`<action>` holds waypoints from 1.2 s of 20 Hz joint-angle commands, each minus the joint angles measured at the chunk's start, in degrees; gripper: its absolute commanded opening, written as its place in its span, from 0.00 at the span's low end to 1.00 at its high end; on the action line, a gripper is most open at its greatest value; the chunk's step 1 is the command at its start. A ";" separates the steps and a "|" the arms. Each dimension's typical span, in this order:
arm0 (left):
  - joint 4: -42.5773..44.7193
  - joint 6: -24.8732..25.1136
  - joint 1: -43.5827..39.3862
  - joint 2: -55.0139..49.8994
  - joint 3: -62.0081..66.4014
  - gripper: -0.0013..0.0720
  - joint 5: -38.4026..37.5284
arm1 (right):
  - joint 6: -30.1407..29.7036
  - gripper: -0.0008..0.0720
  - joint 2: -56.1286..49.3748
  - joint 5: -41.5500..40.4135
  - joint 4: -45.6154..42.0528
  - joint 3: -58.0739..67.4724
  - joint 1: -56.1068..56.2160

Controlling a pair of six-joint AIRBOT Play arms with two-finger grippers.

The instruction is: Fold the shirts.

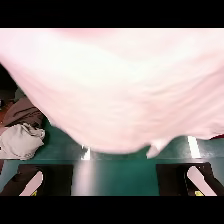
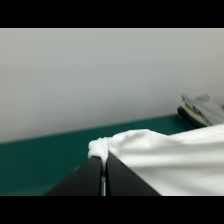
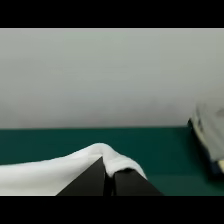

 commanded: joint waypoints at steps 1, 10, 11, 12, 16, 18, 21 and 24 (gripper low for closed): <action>0.24 -0.70 0.02 -5.66 -12.37 0.05 -8.39 | 1.68 0.03 -9.07 10.82 -1.01 -2.32 7.10; -0.52 2.01 -4.63 -33.64 -28.39 0.05 0.79 | 7.91 0.03 -38.38 11.15 -21.20 -12.66 28.13; -1.33 2.05 -4.90 -35.50 -28.39 0.05 5.07 | 7.17 0.03 -40.37 7.10 -21.11 -12.66 28.52; -1.88 2.03 -4.92 -36.81 -28.39 0.05 9.94 | 7.08 0.03 -42.03 3.37 -21.16 -12.66 28.57; -3.06 2.14 -4.92 -37.75 -28.39 0.05 25.94 | 7.06 0.03 -44.48 -9.38 -21.31 -12.68 27.36; -4.04 3.41 -4.92 -37.81 -28.39 0.05 28.92 | 6.95 0.03 -44.46 -15.28 -21.38 -12.68 27.15; -3.32 6.03 -4.85 -37.92 -28.39 0.05 29.83 | 4.66 0.03 -44.46 -17.59 -23.23 -12.68 26.86; -2.43 7.39 -4.92 -38.34 -28.41 0.05 27.74 | 4.61 0.03 -44.48 -11.54 -29.09 -12.70 27.15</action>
